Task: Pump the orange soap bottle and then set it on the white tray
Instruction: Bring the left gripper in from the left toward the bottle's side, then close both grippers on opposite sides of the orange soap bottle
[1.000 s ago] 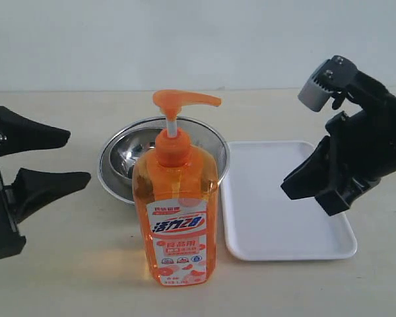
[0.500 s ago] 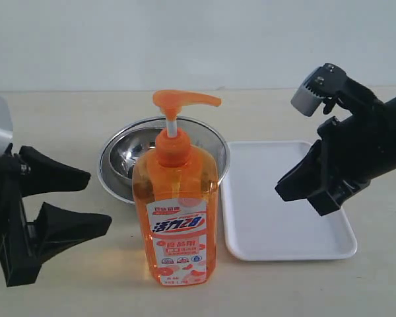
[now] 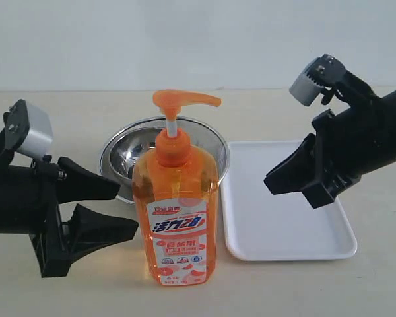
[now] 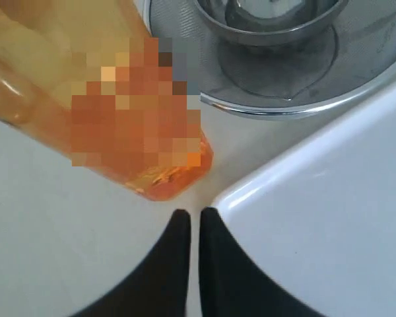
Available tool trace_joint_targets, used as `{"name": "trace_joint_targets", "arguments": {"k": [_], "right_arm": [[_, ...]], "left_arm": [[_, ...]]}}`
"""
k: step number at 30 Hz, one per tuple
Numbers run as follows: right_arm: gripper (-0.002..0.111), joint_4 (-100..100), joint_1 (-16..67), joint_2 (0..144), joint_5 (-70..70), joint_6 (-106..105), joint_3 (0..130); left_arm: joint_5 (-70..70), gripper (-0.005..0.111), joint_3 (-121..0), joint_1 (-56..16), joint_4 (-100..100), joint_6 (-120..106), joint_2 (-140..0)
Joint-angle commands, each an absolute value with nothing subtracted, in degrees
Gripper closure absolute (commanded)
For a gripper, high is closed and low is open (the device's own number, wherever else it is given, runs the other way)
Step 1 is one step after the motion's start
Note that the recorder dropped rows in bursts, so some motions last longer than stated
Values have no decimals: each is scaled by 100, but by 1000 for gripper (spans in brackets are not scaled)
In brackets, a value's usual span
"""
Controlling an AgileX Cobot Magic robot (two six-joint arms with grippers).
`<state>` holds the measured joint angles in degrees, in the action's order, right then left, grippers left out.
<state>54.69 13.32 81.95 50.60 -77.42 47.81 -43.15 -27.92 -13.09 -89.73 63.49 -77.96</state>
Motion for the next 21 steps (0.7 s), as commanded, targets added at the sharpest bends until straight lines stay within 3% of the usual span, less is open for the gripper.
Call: {"name": "trace_joint_targets", "arguments": {"k": [1, 5, 18, 21], "right_arm": [[108, 5539, 1675, 8252, 5090, -7912, 4798], [108, 5490, 2066, 8564, 4767, -7938, 4798], [108, 5769, 2066, 8807, 4632, -8118, 4809], [108, 5944, 2066, 8807, 4607, -8247, 4809]], "left_arm": [[-4512, 39, -3051, -1335, -8880, 6032, -8170], [-4570, 39, -3203, -1335, -8880, 6003, -8503], [-4642, 39, -3424, -1335, -8844, 5567, -8671], [-4642, 29, -3434, -1335, -8421, 5298, -8671]]}}
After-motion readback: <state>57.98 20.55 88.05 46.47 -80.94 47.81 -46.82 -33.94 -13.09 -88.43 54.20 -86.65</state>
